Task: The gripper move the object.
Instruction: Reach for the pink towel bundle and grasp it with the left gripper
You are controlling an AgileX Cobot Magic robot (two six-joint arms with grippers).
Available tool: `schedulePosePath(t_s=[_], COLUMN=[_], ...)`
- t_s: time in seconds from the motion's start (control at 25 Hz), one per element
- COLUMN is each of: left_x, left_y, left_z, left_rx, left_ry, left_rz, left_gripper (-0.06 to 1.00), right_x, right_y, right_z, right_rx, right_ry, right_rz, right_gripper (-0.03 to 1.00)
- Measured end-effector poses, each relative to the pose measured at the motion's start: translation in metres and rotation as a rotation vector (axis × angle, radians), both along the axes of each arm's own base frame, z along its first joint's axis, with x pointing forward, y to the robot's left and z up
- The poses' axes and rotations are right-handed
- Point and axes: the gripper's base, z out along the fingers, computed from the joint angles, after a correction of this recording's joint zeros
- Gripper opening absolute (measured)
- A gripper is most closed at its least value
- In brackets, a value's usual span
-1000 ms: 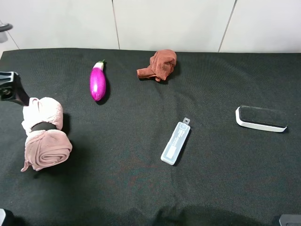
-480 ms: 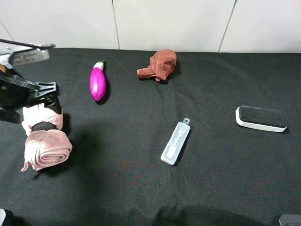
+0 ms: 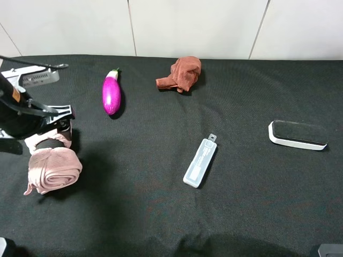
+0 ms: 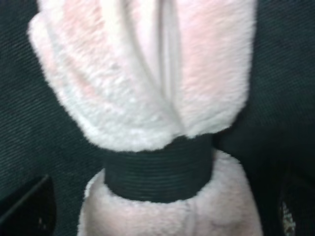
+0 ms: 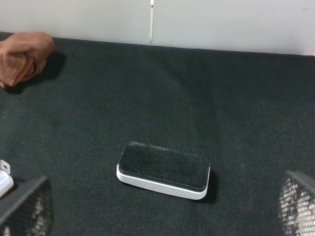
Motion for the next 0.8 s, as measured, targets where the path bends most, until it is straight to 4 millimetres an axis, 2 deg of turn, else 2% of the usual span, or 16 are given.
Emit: schedulePosePath(t_s=[0.32, 0.8], left_x=[-0.007, 0.0], left_y=[0.006, 0.008], left_z=[-0.013, -0.011], left_rx=[0.012, 0.016], left_ry=[-0.052, -0.138], left_rz=[0.039, 0.123], left_gripper=[0.95, 0.95], right_x=[0.0, 0.0], right_y=[0.0, 0.0], right_z=[0.0, 0.0], right_rx=[0.0, 0.0], right_ry=[0.0, 0.0], right_rz=[0.0, 0.0], right_gripper=[0.69, 0.69])
